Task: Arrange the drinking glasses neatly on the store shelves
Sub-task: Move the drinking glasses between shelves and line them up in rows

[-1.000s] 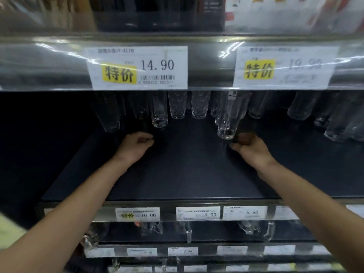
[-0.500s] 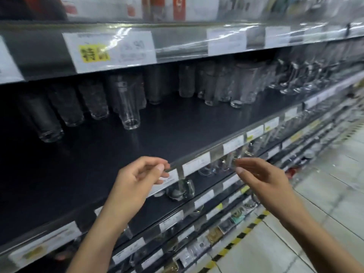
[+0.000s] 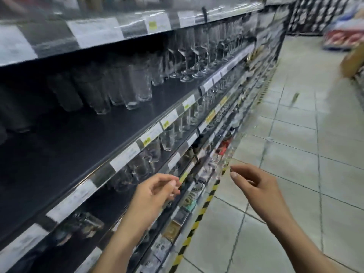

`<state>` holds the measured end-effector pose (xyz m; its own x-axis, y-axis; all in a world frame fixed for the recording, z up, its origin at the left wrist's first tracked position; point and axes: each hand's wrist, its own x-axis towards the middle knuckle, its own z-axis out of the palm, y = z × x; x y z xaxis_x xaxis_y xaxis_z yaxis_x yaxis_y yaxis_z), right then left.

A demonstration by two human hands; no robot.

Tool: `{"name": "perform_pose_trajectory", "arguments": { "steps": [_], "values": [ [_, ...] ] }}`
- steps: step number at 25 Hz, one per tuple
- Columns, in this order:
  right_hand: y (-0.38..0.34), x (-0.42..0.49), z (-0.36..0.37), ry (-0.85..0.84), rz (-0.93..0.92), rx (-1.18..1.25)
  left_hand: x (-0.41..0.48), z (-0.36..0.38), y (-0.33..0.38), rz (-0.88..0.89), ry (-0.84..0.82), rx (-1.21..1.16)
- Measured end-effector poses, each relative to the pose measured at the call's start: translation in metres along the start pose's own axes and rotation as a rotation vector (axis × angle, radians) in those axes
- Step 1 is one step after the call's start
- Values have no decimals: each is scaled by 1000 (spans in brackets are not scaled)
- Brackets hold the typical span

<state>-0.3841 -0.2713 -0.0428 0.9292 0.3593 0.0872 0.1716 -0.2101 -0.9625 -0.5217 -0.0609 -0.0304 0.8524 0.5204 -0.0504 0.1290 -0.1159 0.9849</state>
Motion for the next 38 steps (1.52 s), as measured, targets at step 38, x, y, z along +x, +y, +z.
{"name": "perform_pose_trajectory", "arguments": {
  "steps": [38],
  "values": [
    [-61, 578, 210, -877, -281, -18, 412, 26, 60, -285, 1258, 198]
  ]
}}
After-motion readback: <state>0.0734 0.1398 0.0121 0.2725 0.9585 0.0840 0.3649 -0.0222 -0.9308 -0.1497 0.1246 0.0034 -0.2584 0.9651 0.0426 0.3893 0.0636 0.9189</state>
